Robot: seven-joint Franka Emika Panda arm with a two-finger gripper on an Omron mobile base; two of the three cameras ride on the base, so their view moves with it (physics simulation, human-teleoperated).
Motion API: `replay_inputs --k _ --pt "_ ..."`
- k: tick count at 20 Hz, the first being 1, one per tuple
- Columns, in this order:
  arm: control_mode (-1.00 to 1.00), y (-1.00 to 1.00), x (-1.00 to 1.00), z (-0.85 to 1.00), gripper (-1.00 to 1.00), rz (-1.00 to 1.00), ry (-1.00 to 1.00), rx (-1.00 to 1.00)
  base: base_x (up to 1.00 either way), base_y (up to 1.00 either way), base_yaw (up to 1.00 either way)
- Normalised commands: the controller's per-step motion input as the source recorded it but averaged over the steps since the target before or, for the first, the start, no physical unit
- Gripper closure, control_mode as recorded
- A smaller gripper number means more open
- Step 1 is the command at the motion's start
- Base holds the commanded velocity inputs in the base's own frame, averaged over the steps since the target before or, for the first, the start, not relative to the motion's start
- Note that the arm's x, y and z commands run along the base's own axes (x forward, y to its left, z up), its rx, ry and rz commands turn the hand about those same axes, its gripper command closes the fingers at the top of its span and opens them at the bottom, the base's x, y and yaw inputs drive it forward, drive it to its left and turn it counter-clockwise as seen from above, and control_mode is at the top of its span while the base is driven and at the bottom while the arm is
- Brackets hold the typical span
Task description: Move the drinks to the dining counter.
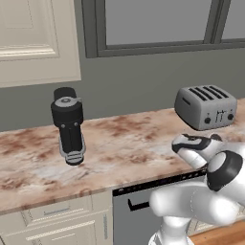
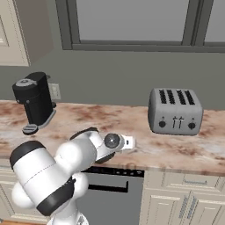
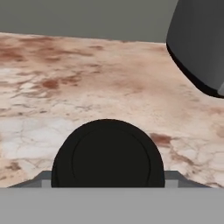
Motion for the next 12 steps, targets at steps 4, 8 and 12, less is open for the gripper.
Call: replay_inputs --k 4,8,12 --pt "-1.0 0.0 -0.34 0.64 1.0 0.01 0.0 0.0 0.0 0.0 0.0" --pt "-1.0 0.0 -0.54 0.88 1.0 0.0 0.0 0.0 0.0 0.0 0.0" --pt "-1.0 0.0 -0.58 0.94 1.0 0.02 0.0 0.0 0.0 0.0 0.0"
